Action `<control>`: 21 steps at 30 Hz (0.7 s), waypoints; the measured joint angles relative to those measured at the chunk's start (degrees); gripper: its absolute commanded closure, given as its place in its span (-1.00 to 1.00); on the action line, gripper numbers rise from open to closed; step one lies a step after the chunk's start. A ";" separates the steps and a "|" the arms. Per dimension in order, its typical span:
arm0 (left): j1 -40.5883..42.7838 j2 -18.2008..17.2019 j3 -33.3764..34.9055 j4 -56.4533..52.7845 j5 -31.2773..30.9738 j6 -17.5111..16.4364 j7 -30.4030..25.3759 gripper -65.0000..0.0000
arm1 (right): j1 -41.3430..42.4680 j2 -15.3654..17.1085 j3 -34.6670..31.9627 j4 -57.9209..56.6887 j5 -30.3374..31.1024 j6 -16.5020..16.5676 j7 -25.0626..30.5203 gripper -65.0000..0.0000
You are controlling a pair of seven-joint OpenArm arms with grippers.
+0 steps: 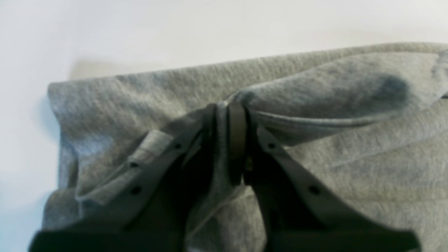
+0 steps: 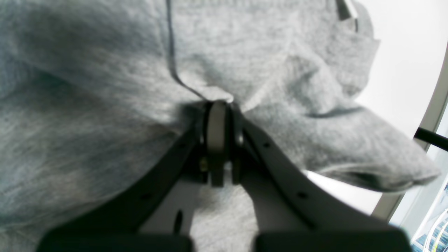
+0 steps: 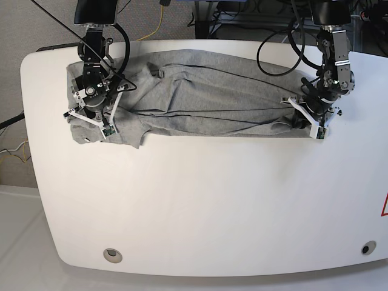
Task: Fold the T-shirt properly
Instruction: 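Pull both held ends apart to straighten the rolled shirt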
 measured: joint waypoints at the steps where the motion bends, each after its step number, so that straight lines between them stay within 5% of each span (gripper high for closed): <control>1: 0.00 0.00 0.00 0.00 0.00 0.00 0.00 0.84 | 0.00 0.02 0.00 0.00 0.00 0.00 0.00 0.97; 4: 0.00 0.00 0.00 0.00 0.00 0.02 0.00 0.62 | 0.00 0.00 0.00 0.00 0.00 0.02 0.02 0.83; 11: 0.04 -0.28 0.02 0.13 0.52 0.44 -0.02 -0.09 | 0.00 0.17 0.09 0.17 -0.50 -0.24 0.76 0.10; 21: 0.70 -0.11 0.39 3.89 2.32 1.36 3.74 -0.14 | -1.88 -0.22 0.11 4.61 2.84 1.05 0.07 0.17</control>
